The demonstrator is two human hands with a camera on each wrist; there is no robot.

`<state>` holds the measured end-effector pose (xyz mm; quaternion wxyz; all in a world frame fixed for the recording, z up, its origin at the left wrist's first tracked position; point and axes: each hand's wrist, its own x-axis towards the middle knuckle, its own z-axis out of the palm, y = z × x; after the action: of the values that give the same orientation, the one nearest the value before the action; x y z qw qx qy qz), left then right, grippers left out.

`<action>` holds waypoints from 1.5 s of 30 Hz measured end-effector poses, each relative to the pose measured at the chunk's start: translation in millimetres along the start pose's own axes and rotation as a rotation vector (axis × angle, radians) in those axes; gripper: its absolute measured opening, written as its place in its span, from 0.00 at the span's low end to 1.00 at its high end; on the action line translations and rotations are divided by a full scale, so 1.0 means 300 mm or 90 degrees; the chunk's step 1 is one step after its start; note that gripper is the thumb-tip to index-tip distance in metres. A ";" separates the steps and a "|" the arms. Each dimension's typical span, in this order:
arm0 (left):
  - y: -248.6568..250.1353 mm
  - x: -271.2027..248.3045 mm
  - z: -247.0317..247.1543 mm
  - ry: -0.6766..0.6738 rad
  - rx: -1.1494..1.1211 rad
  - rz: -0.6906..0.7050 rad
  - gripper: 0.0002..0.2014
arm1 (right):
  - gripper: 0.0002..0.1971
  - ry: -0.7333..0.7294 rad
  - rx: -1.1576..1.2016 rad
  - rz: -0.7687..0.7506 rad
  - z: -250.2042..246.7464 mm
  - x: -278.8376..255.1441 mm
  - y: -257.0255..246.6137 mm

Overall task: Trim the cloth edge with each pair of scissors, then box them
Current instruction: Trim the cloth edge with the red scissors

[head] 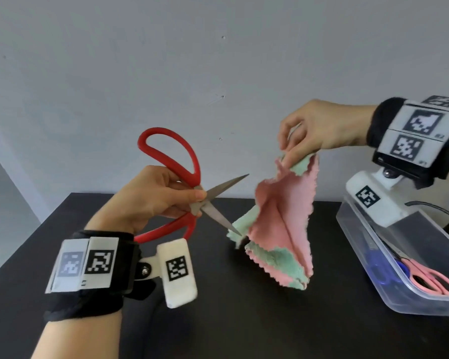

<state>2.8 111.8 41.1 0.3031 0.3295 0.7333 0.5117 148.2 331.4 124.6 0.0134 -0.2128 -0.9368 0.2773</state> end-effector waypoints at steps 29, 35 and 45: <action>0.042 0.001 0.101 -0.011 0.013 0.035 0.09 | 0.10 -0.128 -0.069 -0.094 0.177 0.026 -0.151; 0.037 0.007 0.104 0.003 -0.007 0.047 0.10 | 0.16 -0.134 -0.092 -0.111 0.170 0.034 -0.147; 0.038 0.010 0.099 -0.007 -0.023 0.042 0.11 | 0.24 -0.133 -0.038 -0.145 0.141 0.044 -0.104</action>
<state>26.3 133.6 42.8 0.2956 0.3509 0.7112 0.5327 117.9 291.3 104.0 -0.0592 -0.0751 -0.9590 0.2668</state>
